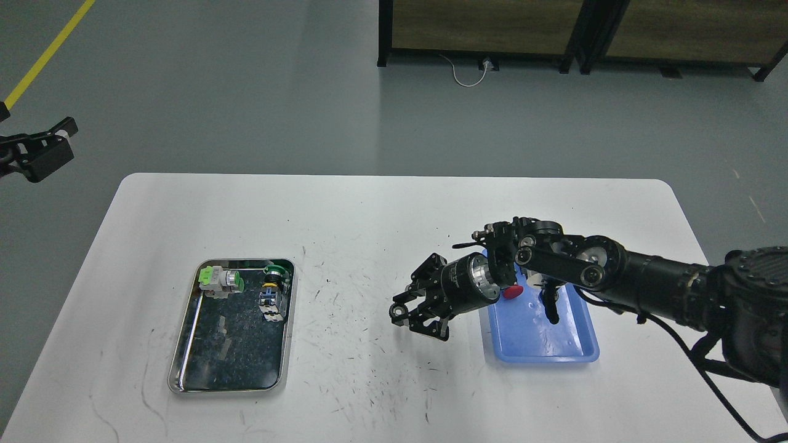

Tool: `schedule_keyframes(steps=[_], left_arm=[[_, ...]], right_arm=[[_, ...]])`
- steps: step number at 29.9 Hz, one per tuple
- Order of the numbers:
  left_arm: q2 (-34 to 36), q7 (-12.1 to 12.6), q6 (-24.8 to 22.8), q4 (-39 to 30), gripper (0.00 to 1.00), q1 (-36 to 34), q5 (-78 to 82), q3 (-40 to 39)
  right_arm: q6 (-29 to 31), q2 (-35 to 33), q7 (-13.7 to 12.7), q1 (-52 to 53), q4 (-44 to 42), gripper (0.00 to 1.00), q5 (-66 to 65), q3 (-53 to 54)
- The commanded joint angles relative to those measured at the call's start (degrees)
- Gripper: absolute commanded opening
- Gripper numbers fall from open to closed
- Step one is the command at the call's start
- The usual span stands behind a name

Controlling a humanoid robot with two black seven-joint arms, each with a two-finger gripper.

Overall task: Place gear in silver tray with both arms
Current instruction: 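Carry the gear toward the silver tray and release it on the table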

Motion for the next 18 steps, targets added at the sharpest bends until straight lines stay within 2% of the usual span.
schedule_keyframes(steps=[1,6,14,18], left_arm=[[0.2,-0.1,0.0,0.0,0.98,0.1,0.0,0.1],[0.5,-0.1,0.0,0.0,0.98,0.1,0.0,0.1],[1.0,-0.7,-0.4,-0.1,0.99,0.3,-0.1,0.1],[1.0,-1.1,-0.9,-0.1,0.99,0.4,-0.1,0.1]], right_arm=[[0.0,2.8,0.0,0.1,-1.4,0.33,-0.1,-1.0],[0.0,5.3,0.1,0.2,-3.1,0.38,-0.3,-1.0],[0.0,5.9,0.3,0.1,-4.3,0.70,-0.2,-0.8],[0.0,5.2,0.3,-0.2,-4.7,0.75,0.1,-0.4]])
